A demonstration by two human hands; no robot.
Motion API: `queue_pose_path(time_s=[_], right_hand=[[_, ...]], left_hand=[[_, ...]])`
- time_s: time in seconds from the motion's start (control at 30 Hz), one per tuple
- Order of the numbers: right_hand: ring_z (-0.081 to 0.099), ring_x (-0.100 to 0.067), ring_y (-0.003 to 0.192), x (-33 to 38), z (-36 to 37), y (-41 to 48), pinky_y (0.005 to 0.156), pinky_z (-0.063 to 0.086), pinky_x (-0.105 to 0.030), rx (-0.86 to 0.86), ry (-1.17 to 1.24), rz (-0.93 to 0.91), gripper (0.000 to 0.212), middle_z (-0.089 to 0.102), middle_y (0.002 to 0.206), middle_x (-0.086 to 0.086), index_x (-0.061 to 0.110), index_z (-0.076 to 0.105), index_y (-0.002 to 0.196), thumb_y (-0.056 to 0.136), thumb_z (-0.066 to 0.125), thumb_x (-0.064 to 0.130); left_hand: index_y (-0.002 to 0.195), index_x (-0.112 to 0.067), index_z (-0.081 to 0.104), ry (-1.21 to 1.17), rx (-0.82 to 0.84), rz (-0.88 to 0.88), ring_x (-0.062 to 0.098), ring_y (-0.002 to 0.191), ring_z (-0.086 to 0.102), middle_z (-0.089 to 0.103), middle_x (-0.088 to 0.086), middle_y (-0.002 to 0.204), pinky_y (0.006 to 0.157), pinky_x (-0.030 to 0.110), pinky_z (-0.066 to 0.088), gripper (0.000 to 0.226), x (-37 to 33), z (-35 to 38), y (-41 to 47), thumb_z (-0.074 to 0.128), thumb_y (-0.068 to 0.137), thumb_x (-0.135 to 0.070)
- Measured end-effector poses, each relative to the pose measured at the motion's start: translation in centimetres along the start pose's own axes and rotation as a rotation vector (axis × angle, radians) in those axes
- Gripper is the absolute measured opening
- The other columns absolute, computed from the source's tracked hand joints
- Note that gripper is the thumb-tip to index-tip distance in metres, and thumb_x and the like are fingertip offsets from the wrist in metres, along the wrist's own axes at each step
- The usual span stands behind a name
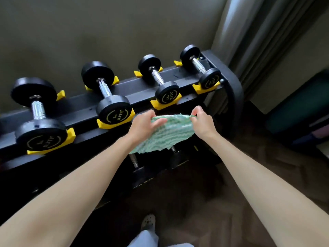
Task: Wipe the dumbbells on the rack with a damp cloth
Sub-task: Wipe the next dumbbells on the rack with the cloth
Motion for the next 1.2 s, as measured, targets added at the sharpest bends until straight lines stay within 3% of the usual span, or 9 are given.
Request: queue_pose_path(time_s=[0.23, 0.37, 0.47, 0.57, 0.67, 0.8, 0.9, 1.07, 1.2], right_hand=[[0.043, -0.015, 0.066, -4.0, 1.1, 5.6, 0.051, 0.030, -0.026, 0.095, -0.017, 0.050, 0.012, 0.043, 0.074, 0.001, 0.011, 0.040, 0.091, 0.098, 0.042, 0.020], [0.039, -0.014, 0.061, -8.1, 4.0, 7.2, 0.052, 0.031, -0.027, 0.413, -0.085, 0.103, 0.022, 0.040, 0.073, 0.001, 0.013, 0.036, 0.081, 0.099, 0.041, 0.025], [0.036, -0.015, 0.054, -11.0, 5.6, 7.9, 0.052, 0.031, -0.025, 0.668, -0.136, 0.108, 0.032, 0.036, 0.063, 0.000, 0.016, 0.032, 0.069, 0.099, 0.041, 0.023], [0.047, -0.022, 0.067, -13.9, 7.0, 8.9, 0.058, 0.040, -0.032, 0.789, -0.112, 0.159, 0.033, 0.042, 0.066, -0.004, 0.015, 0.035, 0.065, 0.097, 0.044, 0.019], [0.044, -0.020, 0.066, -16.6, 8.4, 11.1, 0.061, 0.036, -0.031, 0.692, -0.140, 0.138, 0.023, 0.045, 0.069, -0.003, 0.012, 0.042, 0.071, 0.094, 0.045, 0.015], [0.045, -0.016, 0.079, -20.0, 10.8, 14.3, 0.066, 0.036, -0.029, 0.484, 0.001, 0.201, 0.016, 0.053, 0.103, -0.003, 0.010, 0.050, 0.108, 0.093, 0.042, 0.010], [0.047, -0.016, 0.089, -22.8, 13.0, 15.5, 0.075, 0.036, -0.026, 0.424, 0.009, 0.228, 0.029, 0.052, 0.118, -0.005, 0.009, 0.053, 0.115, 0.089, 0.041, 0.002], [0.055, -0.018, 0.102, -26.9, 19.2, 14.4, 0.080, 0.041, -0.023, 0.681, 0.009, 0.332, 0.038, 0.058, 0.126, -0.005, 0.016, 0.056, 0.127, 0.093, 0.042, 0.011], [0.060, -0.024, 0.104, -29.6, 20.9, 15.1, 0.093, 0.048, -0.035, 0.526, 0.071, 0.419, 0.035, 0.066, 0.115, -0.004, 0.025, 0.068, 0.110, 0.087, 0.046, 0.011]], left_hand=[[0.069, -0.015, 0.036, 0.157, 0.236, -0.150, 0.011, 0.059, 0.034, 0.039, -0.004, 0.068, 0.049, 0.024, 0.022, 0.044, 3.0, 4.7, 2.4, 0.074, 0.076, -0.036], [0.070, -0.012, 0.052, 0.073, 0.497, -0.339, 0.009, 0.057, 0.042, 0.047, -0.006, 0.064, 0.052, 0.020, 0.032, 0.025, 4.6, 8.9, 2.3, 0.065, 0.081, -0.030], [0.059, -0.013, 0.041, 0.019, 0.610, -0.506, 0.015, 0.058, 0.035, 0.041, -0.001, 0.060, 0.057, 0.026, 0.028, 0.035, 6.0, 12.1, 1.6, 0.064, 0.078, -0.030], [0.070, -0.010, 0.053, 0.021, 0.590, -0.602, 0.016, 0.066, 0.042, 0.048, 0.002, 0.070, 0.063, 0.029, 0.033, 0.033, 7.4, 14.7, 1.5, 0.064, 0.079, -0.039], [0.080, -0.013, 0.055, 0.148, 0.454, -0.623, 0.016, 0.067, 0.048, 0.052, 0.000, 0.074, 0.060, 0.025, 0.034, 0.035, 9.0, 16.6, 2.7, 0.064, 0.081, -0.046], [0.126, -0.015, 0.047, 0.405, 0.053, -0.623, 0.022, 0.110, 0.050, 0.053, 0.004, 0.118, 0.084, 0.033, 0.043, 0.047, 11.0, 19.1, 4.8, 0.059, 0.088, -0.040], [0.133, -0.006, 0.040, 0.279, -0.212, -0.746, 0.026, 0.117, 0.045, 0.044, 0.012, 0.130, 0.092, 0.037, 0.041, 0.042, 12.6, 22.6, 5.0, 0.047, 0.096, -0.025], [0.146, -0.011, 0.019, 0.276, 0.159, -0.895, 0.037, 0.121, 0.042, 0.035, 0.024, 0.136, 0.096, 0.042, 0.040, 0.049, 16.9, 31.7, 5.2, 0.029, 0.098, -0.006], [0.140, -0.008, 0.031, 0.439, 0.208, -0.848, 0.042, 0.117, 0.042, 0.042, 0.024, 0.129, 0.098, 0.048, 0.037, 0.042, 17.8, 34.7, 5.5, 0.022, 0.099, -0.012]])
Point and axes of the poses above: each hand's wrist, its own y-axis towards the middle knuckle, its own z-axis out of the palm, x = y × z, the point moved 6 cm from there along y, towards the middle knuckle
